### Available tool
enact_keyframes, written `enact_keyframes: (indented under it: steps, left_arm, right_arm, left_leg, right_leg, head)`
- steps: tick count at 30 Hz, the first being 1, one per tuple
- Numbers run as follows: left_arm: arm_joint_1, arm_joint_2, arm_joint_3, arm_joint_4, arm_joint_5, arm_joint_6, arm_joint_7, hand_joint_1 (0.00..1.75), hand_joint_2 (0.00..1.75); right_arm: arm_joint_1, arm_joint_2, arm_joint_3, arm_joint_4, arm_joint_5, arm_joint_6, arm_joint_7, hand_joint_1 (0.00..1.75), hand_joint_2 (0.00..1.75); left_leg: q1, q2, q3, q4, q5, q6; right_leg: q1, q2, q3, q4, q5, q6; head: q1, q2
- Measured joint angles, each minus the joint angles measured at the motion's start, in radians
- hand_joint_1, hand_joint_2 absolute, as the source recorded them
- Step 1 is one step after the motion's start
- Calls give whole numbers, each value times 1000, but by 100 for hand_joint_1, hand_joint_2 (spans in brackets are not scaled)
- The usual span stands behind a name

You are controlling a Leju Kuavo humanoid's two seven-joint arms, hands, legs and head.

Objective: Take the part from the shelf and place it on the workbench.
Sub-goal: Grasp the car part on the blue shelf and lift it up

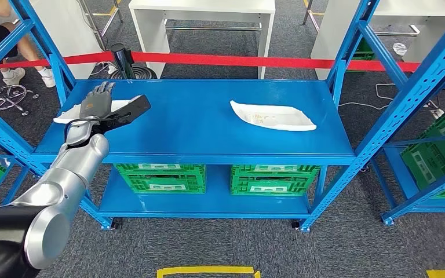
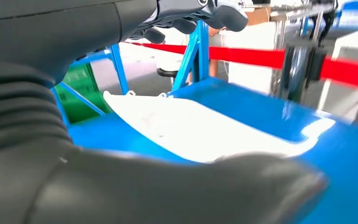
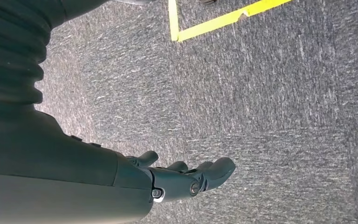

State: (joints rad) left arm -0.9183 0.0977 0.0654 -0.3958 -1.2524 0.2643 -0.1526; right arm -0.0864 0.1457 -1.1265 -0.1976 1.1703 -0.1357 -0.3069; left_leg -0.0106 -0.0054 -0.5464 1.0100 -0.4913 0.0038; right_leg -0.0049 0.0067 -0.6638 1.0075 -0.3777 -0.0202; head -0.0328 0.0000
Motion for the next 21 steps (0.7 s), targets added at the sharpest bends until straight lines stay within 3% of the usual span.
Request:
enact_keyframes:
  steps: [9,21]
  left_arm:
    - [13,22,-123,26,-201,-2,106,0,175]
    - [26,48,-184,46,-244,-3,117,0,175]
  right_arm:
    - [-1,0,0,0,5,4,5,0,175]
    - [-1,0,0,0,13,7,4,0,175]
  left_leg:
    - [1,0,-3,0,0,-1]
    - [3,0,-5,-1,3,-5]
  right_leg:
    - [0,0,-2,0,-1,4]
    - [2,0,-6,1,0,4]
  head:
    - [0,0]
    - [0,0]
